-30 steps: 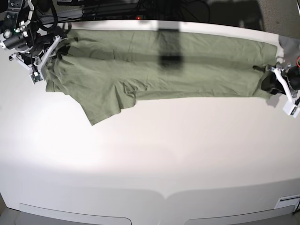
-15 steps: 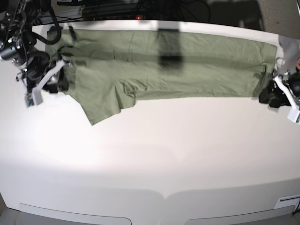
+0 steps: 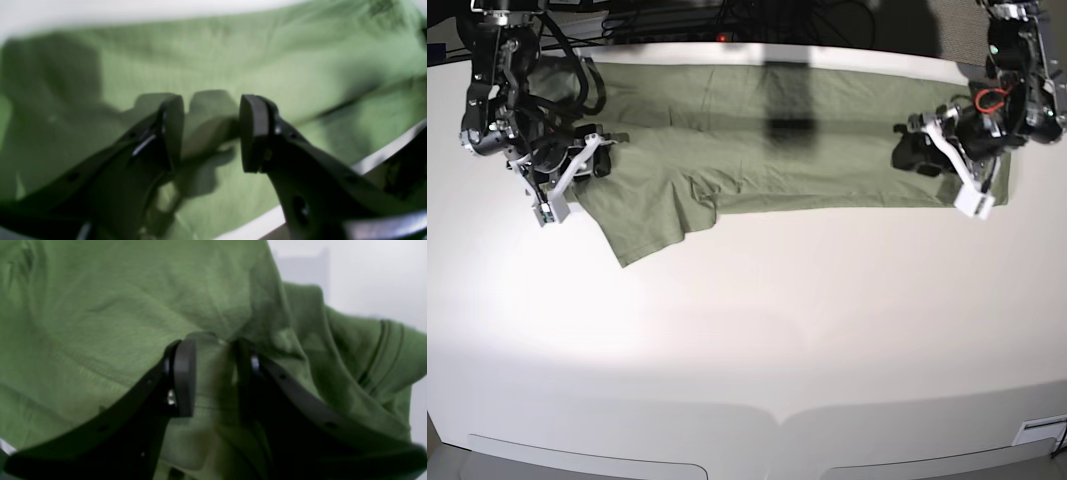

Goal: Fold the T-shirt properly
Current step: 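Move the right gripper to the folded shirt's end and grasp it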

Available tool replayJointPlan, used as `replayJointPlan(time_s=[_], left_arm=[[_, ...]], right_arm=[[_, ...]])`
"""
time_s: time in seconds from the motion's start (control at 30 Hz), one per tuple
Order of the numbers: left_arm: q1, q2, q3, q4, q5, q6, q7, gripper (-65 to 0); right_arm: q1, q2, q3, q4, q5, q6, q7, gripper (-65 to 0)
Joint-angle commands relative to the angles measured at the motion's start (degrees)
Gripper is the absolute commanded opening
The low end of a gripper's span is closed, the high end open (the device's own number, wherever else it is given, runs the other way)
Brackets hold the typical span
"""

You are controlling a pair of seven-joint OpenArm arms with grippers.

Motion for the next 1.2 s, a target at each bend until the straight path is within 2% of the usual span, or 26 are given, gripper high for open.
replayJointPlan(time_s=[0.0, 0.1, 0.3, 0.5, 0.67, 0.97, 1.07, 1.17], left_arm=[[0.35, -0.17, -0.35, 0.02, 0.48, -0.17, -1.07, -38.4], [0.83, -0.17, -0.31, -3.08, 1.42, 2.36, -1.38, -38.5], [-1.79, -0.15, -0.26, -10.56, 1.68, 2.54, -3.87, -38.6], [-9.77, -0.13, -0.26, -20.61, 3.45, 2.38, -4.63, -38.6], [-17.27, -0.13, -0.26, -27.45, 8.04, 2.45, -7.82, -38.6], [-26.6, -0.17, -0.26, -34.27, 11.3, 2.56, -7.58, -38.6], [-28.02, -0.11, -0.26, -34.64, 10.91, 2.58, -6.62, -38.6], [-28.83, -0.31, -0.26, -34.58, 7.52, 2.54, -4.07, -38.6]], right_arm=[[0.68, 0.83, 0.26, 0.0, -0.7, 0.09, 0.81, -44.2], [1.01, 0.85, 0.37, -2.25, -0.81, -0.07, 1.73, -44.2], [5.29, 0.83, 0.35, -9.79, -4.26, -0.42, 4.98, -44.2], [15.28, 0.85, 0.35, -20.35, -4.39, -0.46, 6.05, -44.2], [22.73, 0.87, 0.37, -25.64, -8.57, -0.48, 6.86, -44.2], [27.04, 1.31, 0.37, -26.88, -11.21, -0.5, 7.78, -44.2], [27.5, 1.31, 0.37, -26.86, -10.75, -0.74, 7.74, -44.2], [27.65, 1.73, 0.37, -26.23, -6.19, 0.24, 7.43, -44.2]])
